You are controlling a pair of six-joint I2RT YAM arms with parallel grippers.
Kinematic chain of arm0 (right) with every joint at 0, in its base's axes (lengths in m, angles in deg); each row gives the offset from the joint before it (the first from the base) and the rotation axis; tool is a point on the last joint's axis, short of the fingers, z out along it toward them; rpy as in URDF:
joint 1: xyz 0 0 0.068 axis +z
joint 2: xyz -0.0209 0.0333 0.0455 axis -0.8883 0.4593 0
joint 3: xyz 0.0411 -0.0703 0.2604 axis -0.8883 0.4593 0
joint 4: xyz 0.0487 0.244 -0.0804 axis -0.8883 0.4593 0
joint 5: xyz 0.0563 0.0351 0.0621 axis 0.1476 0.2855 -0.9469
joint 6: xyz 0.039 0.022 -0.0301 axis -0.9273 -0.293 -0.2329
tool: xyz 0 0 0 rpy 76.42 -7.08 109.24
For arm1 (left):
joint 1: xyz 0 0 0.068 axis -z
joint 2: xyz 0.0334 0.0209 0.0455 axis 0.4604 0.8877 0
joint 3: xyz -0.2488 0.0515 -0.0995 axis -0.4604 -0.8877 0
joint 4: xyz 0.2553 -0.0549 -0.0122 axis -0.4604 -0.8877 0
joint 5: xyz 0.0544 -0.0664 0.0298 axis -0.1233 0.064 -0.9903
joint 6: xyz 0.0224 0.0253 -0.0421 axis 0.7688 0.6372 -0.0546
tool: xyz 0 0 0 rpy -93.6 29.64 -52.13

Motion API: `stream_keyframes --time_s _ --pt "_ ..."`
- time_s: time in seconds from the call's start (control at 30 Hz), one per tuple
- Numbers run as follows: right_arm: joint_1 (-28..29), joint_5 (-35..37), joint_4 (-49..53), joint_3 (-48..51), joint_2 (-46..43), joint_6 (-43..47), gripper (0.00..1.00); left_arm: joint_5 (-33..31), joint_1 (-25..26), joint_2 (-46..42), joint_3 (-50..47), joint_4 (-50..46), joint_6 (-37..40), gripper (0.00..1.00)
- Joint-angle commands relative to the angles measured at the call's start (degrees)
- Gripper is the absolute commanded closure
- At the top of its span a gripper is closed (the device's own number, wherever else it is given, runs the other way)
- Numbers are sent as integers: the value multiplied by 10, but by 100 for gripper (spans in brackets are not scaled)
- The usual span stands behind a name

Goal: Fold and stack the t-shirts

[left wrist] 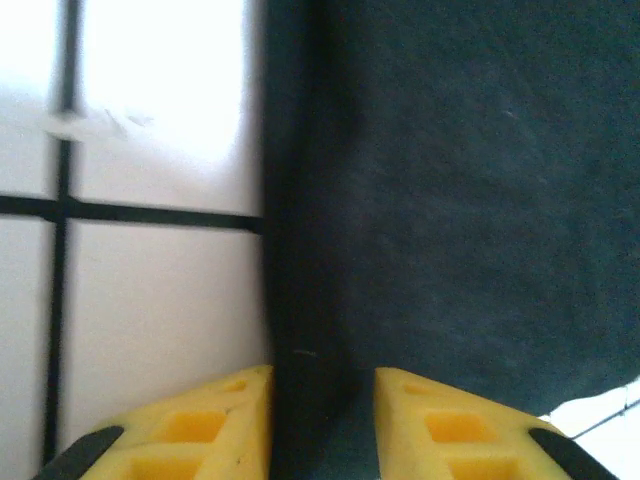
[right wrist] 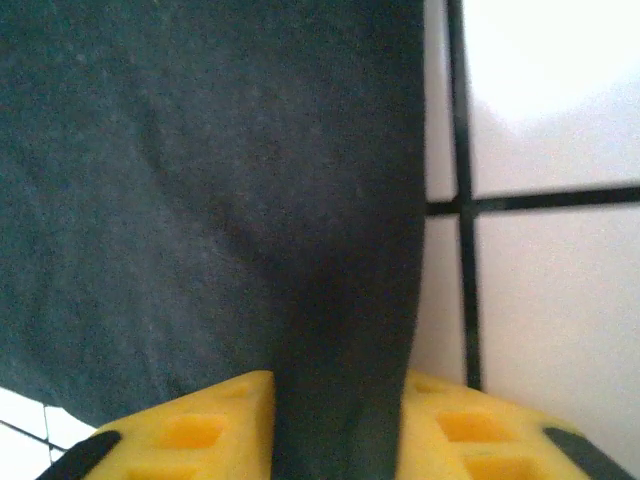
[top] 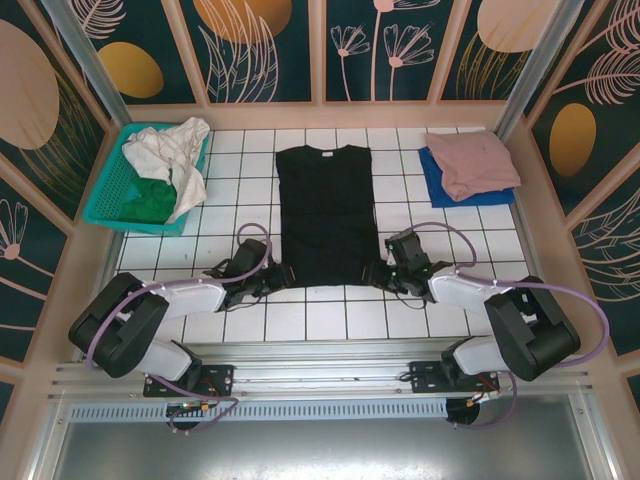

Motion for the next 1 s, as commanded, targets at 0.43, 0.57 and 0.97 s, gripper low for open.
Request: stream_keyframes --time_s 0.43,0.57,0.97 --pt "7 18 136 -26 -128 10 100 45 10 -133 -49 -18 -19 100" --pt "8 10 169 -21 -165 15 100 43 10 -196 -72 -41 -28 100" --pt "28 24 228 -63 -180 15 100 45 10 -287 -84 -92 -45 100"
